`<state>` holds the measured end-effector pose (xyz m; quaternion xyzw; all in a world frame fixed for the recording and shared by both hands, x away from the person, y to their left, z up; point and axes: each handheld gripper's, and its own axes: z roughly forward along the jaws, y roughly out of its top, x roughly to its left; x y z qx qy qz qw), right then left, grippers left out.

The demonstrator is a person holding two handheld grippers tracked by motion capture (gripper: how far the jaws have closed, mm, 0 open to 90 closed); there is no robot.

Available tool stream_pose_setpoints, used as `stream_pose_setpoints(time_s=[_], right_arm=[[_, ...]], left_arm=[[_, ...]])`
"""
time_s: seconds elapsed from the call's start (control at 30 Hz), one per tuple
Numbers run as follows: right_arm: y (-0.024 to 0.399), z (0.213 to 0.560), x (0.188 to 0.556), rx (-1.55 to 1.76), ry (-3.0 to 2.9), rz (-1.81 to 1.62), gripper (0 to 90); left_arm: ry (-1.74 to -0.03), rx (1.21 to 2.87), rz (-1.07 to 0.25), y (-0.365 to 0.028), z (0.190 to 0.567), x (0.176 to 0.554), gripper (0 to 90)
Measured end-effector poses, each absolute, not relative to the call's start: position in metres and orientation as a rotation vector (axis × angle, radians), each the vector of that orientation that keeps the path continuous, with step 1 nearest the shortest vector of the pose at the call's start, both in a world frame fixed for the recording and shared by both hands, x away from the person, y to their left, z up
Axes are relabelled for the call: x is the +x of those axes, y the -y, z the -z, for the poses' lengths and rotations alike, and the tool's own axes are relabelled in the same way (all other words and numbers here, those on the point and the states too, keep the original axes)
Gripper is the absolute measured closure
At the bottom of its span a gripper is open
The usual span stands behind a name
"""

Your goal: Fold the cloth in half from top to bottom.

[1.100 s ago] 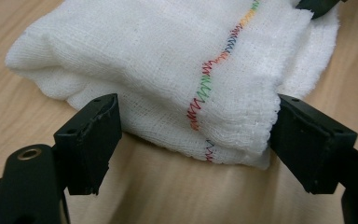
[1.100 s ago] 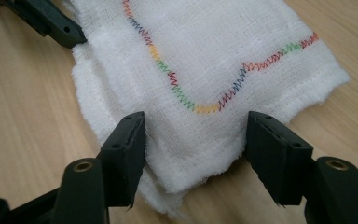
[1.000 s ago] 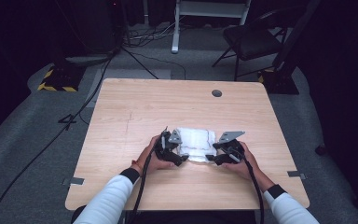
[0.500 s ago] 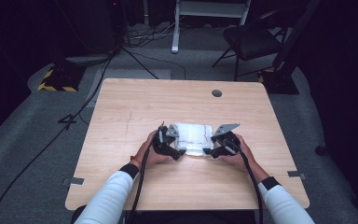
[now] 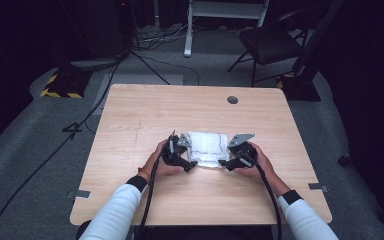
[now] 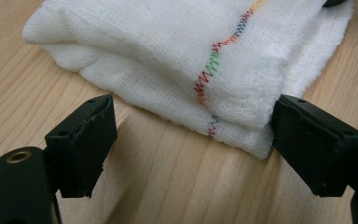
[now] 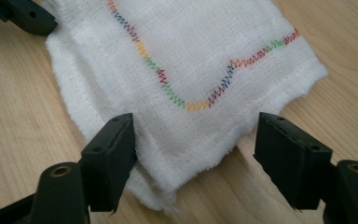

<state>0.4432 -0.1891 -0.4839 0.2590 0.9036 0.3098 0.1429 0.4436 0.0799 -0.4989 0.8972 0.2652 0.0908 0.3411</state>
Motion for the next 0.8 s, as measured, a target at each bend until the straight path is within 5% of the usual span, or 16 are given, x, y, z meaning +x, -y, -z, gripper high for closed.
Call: stream_pose_setpoints(time_s=[0.8], right_arm=[[0.234,0.453,0.412,0.696,-2.543,-0.882,30.4]], left_arm=[[-0.637,2.354,-0.409,-0.099,0.475,0.407,20.2]])
